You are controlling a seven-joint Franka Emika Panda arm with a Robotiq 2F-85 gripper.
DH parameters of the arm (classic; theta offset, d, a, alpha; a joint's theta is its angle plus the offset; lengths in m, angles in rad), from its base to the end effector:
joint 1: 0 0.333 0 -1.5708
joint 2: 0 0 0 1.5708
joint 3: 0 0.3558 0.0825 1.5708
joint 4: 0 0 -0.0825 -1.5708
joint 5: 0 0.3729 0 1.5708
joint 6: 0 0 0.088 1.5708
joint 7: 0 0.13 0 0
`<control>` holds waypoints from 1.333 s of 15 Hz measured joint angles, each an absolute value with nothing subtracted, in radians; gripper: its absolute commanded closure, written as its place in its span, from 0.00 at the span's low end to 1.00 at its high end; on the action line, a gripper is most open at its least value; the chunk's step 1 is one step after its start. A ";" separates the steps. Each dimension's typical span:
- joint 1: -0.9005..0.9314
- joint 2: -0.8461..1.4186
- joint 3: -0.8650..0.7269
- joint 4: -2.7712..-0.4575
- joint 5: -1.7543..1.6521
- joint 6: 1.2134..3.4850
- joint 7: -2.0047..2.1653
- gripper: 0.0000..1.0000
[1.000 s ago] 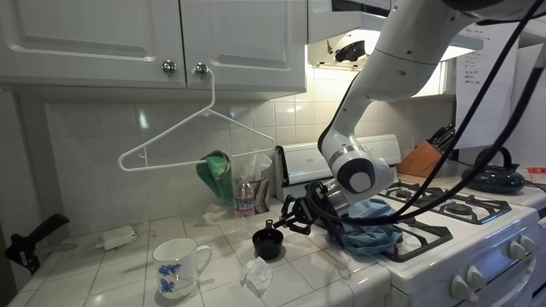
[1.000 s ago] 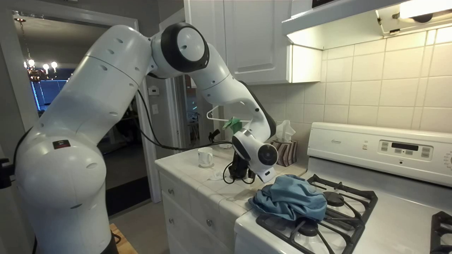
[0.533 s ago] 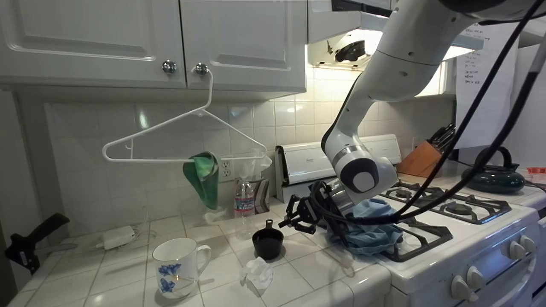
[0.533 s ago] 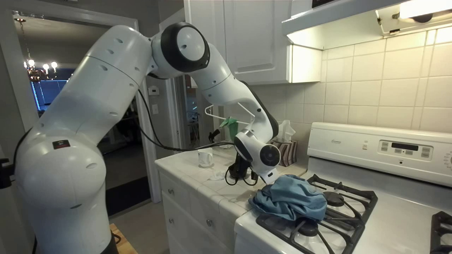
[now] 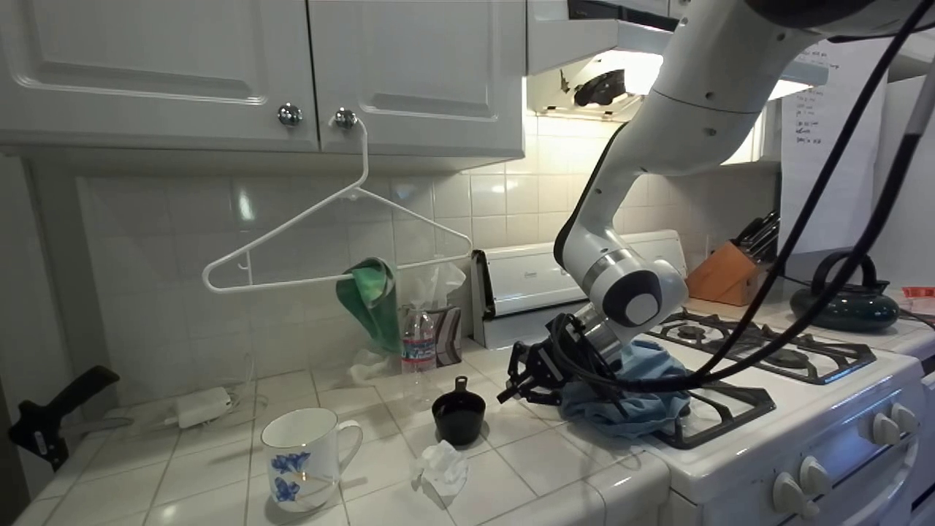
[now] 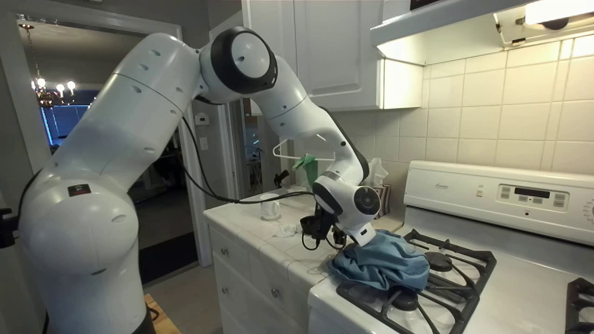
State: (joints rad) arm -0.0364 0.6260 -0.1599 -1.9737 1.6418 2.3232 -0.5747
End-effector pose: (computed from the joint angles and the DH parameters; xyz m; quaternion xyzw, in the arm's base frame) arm 0.6150 -0.0837 0.1674 -0.7975 0.4182 -0.0948 0.4244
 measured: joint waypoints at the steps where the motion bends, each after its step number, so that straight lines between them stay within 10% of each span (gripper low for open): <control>1: -0.043 0.625 -0.163 -1.973 1.603 2.313 -0.570 1.00; 8: -0.106 0.623 -0.158 -1.917 1.422 2.204 -0.514 1.00; 10: -0.107 0.627 -0.148 -1.891 1.408 2.193 -0.494 0.72; 20: -0.106 0.684 -0.103 -1.806 1.401 2.183 -0.439 0.04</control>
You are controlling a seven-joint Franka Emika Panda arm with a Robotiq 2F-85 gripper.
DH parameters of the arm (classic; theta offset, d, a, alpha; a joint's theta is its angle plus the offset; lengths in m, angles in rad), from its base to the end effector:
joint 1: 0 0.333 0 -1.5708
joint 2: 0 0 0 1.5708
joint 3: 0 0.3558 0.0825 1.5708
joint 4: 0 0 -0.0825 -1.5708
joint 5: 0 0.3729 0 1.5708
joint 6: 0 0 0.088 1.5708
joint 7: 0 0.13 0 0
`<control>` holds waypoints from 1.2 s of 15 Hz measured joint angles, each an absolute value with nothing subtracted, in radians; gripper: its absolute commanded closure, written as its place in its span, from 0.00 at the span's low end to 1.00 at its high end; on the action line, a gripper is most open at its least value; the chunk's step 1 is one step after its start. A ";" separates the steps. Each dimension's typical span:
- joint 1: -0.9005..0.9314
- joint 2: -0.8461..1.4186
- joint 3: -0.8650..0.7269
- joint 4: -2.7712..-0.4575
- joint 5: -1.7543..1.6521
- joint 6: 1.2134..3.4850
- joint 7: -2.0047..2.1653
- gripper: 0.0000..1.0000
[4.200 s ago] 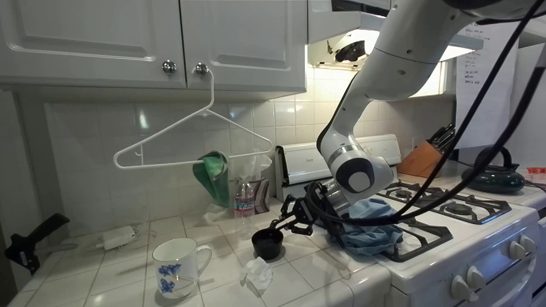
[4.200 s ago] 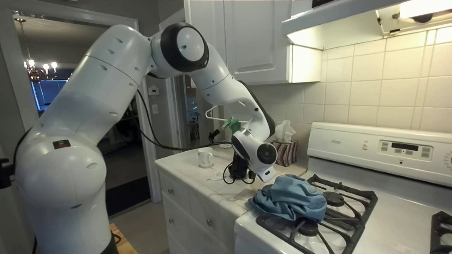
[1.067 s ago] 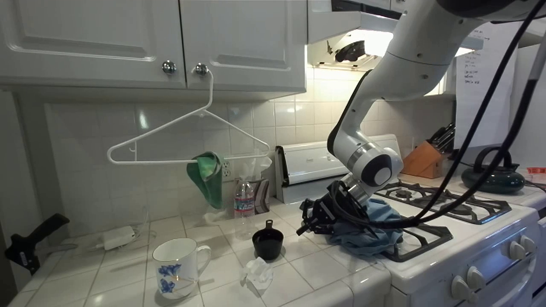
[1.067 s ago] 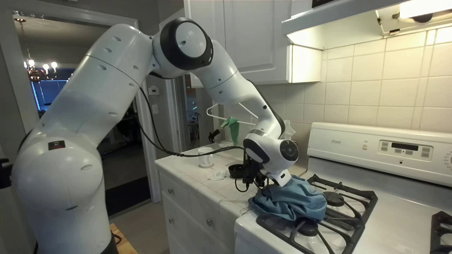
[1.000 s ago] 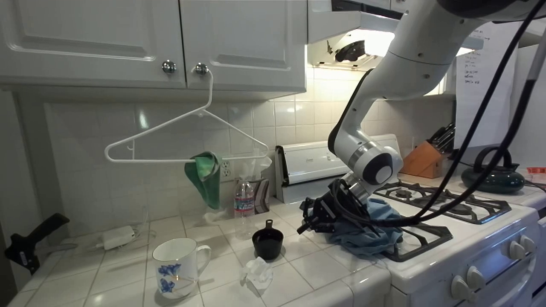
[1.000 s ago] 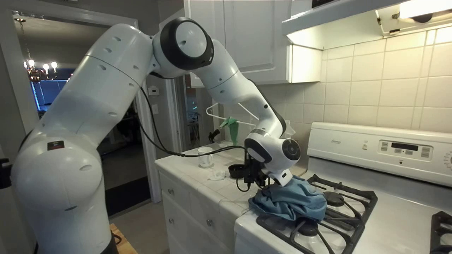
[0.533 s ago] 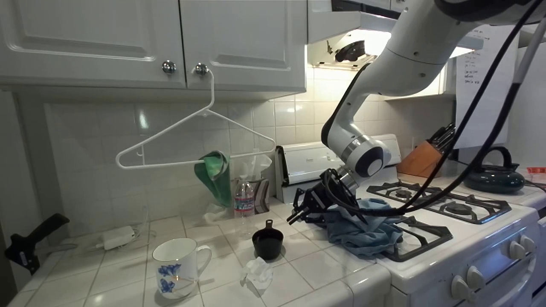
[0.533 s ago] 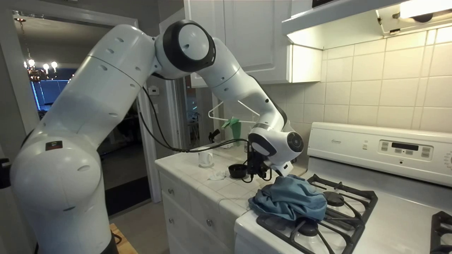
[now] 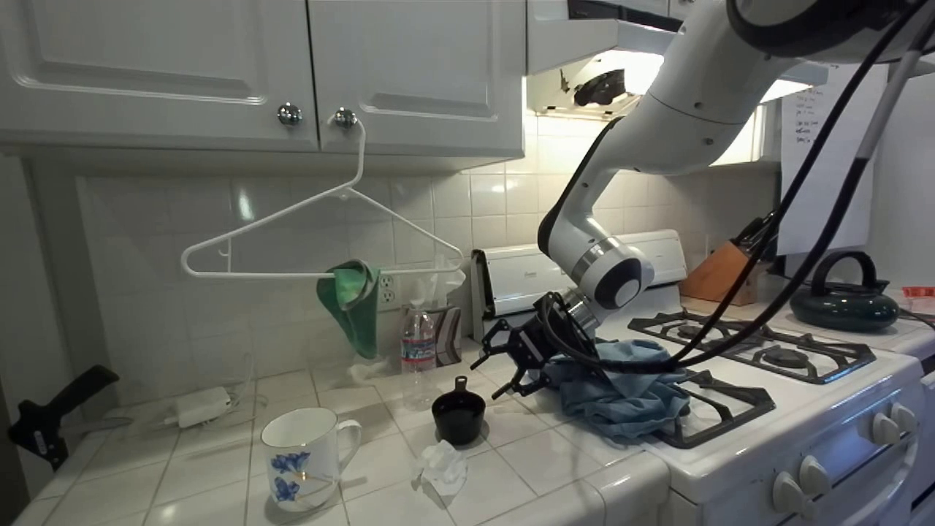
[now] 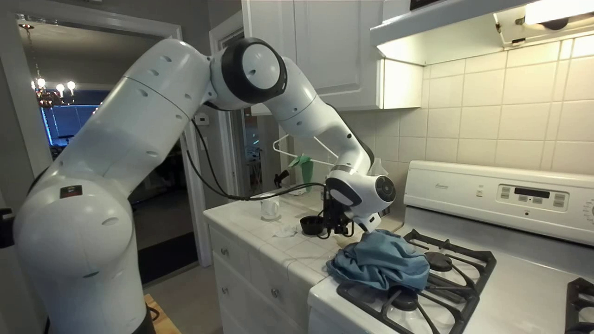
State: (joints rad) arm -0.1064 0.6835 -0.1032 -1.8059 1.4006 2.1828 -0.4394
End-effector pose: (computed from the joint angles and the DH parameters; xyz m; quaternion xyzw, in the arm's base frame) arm 0.6594 -0.0780 0.1866 -0.8211 0.3486 -0.0393 0.4503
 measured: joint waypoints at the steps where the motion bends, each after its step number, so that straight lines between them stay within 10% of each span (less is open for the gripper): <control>1: -0.106 0.686 -0.102 -1.803 1.397 2.176 -0.439 0.01; 18: -0.102 0.736 -0.078 -1.741 1.352 2.093 -0.439 0.03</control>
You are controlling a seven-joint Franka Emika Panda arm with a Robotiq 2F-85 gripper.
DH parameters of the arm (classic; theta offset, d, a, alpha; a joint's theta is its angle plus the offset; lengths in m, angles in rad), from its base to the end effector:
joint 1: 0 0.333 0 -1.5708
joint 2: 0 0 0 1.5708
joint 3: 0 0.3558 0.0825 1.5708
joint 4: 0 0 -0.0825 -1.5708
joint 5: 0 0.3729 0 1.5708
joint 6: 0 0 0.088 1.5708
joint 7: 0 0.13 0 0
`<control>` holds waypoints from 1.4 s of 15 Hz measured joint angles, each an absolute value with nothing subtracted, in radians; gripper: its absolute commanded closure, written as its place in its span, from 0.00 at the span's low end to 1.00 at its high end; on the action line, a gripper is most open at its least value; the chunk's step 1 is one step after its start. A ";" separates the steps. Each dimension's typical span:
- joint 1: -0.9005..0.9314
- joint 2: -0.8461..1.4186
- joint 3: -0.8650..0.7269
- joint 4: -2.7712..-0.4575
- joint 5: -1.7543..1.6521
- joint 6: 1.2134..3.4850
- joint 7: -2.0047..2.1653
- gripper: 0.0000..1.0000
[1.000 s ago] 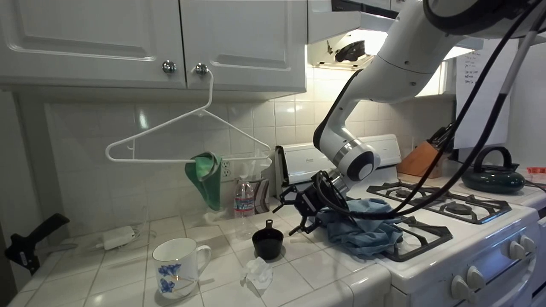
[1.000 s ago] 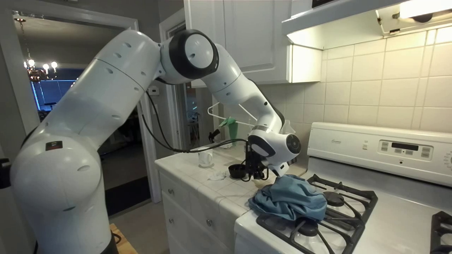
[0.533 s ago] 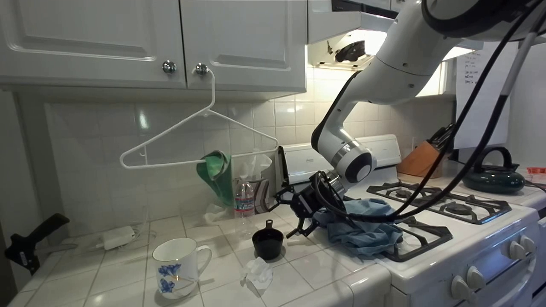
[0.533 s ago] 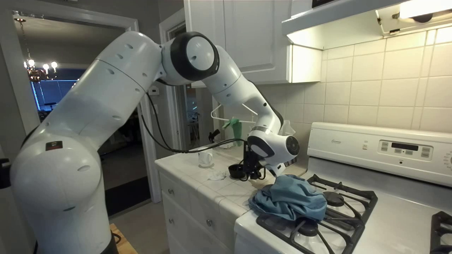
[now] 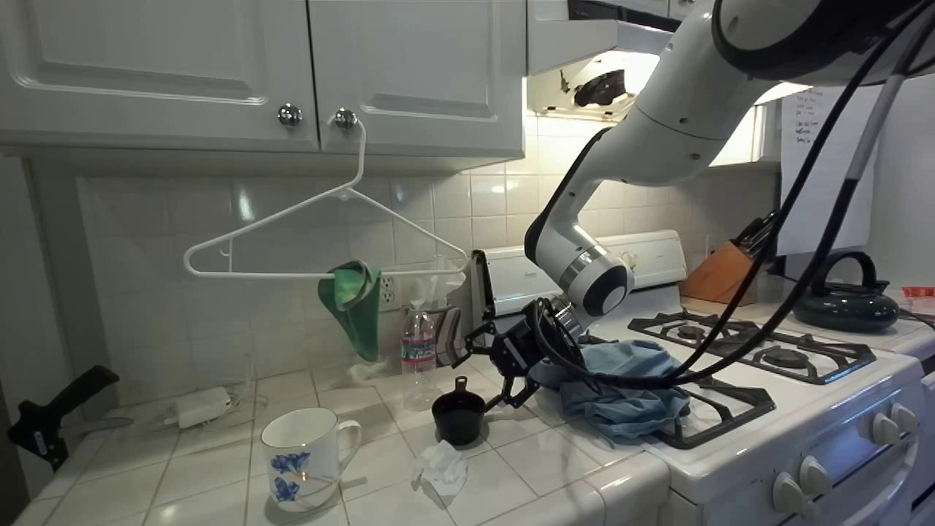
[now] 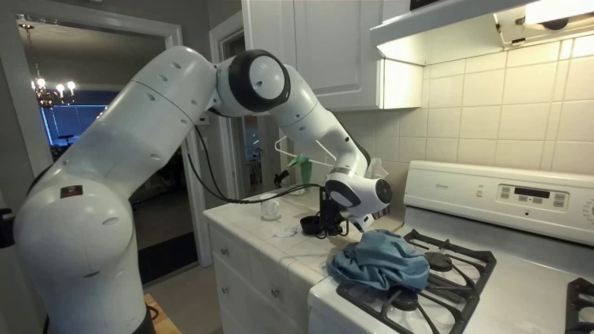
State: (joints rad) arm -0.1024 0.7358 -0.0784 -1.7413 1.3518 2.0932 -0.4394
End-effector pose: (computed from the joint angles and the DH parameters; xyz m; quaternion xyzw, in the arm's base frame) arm 0.6712 -0.0490 0.1761 -0.8280 0.3011 -0.0025 0.4731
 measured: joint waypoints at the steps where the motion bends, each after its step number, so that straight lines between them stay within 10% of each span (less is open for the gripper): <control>1: -0.102 0.736 -0.078 -1.741 1.352 2.093 -0.439 0.01; 15: -0.105 0.778 -0.064 -1.682 1.352 2.103 -0.484 0.01; 21: -0.105 0.813 -0.047 -1.620 1.354 2.125 -0.493 0.15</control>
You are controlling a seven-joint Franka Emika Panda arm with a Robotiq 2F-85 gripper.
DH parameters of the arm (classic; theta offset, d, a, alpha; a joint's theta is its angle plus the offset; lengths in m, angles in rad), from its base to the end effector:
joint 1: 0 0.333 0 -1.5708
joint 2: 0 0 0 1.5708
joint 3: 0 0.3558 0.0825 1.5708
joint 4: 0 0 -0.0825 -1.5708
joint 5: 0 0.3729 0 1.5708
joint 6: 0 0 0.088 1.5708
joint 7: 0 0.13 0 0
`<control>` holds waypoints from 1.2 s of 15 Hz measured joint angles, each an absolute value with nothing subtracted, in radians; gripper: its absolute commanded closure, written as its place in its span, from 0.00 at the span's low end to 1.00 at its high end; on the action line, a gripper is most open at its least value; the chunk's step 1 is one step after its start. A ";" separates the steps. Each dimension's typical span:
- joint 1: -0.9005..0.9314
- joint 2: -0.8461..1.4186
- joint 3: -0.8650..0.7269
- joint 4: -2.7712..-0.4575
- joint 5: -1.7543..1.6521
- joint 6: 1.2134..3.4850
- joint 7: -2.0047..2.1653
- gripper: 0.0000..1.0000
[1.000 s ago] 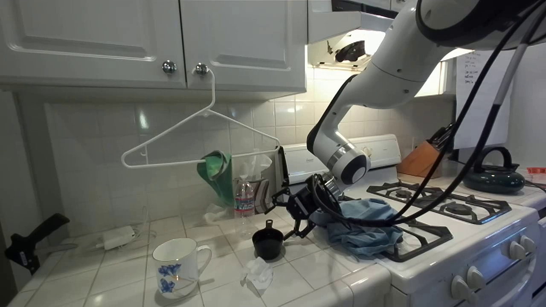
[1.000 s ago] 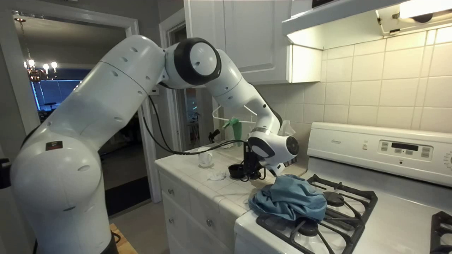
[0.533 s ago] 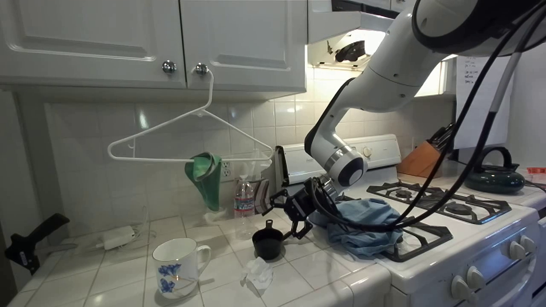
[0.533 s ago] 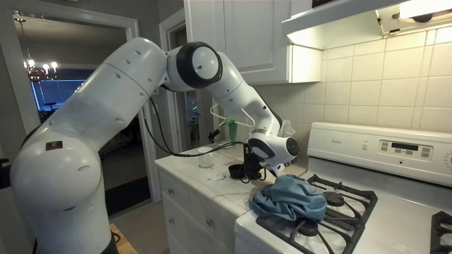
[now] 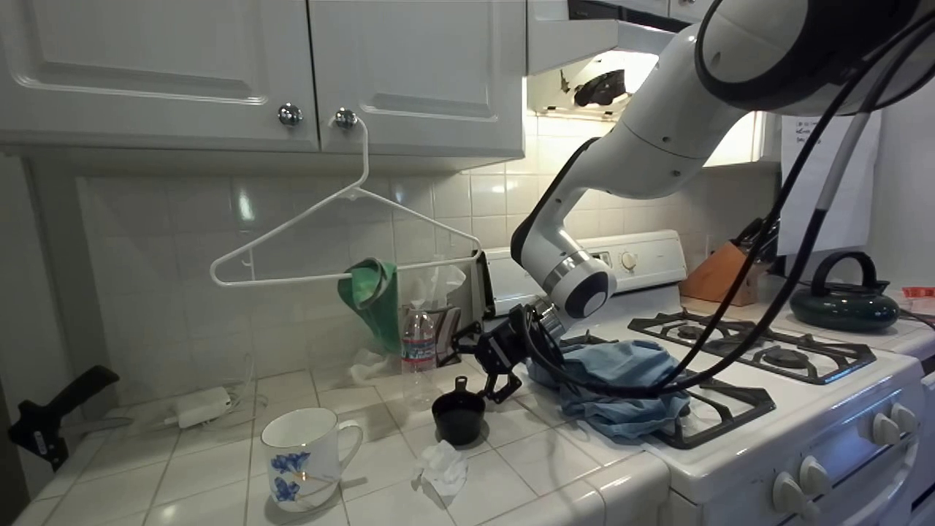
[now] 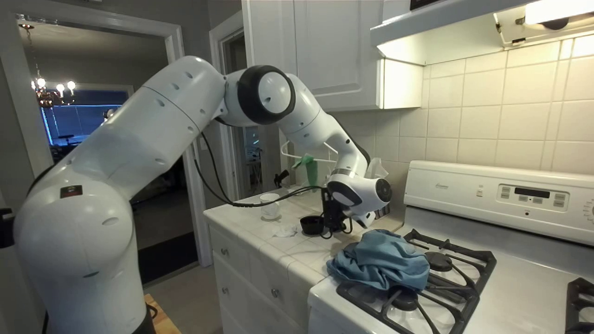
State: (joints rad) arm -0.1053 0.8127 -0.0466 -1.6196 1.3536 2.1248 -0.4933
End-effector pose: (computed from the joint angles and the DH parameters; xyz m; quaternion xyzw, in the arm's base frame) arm 0.7046 -0.0396 0.1691 -0.8385 0.2647 -0.0368 0.4749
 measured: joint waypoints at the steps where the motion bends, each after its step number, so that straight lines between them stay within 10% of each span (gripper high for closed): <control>1: -0.106 0.816 -0.045 -1.614 1.354 2.126 -0.493 0.18; 7: -0.114 0.825 -0.041 -1.607 1.355 2.126 -0.493 0.51; 18: -0.142 0.816 -0.039 -1.634 1.362 2.139 -0.493 0.61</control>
State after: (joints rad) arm -0.1419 0.8160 -0.0395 -1.6340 1.3622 2.1387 -0.4932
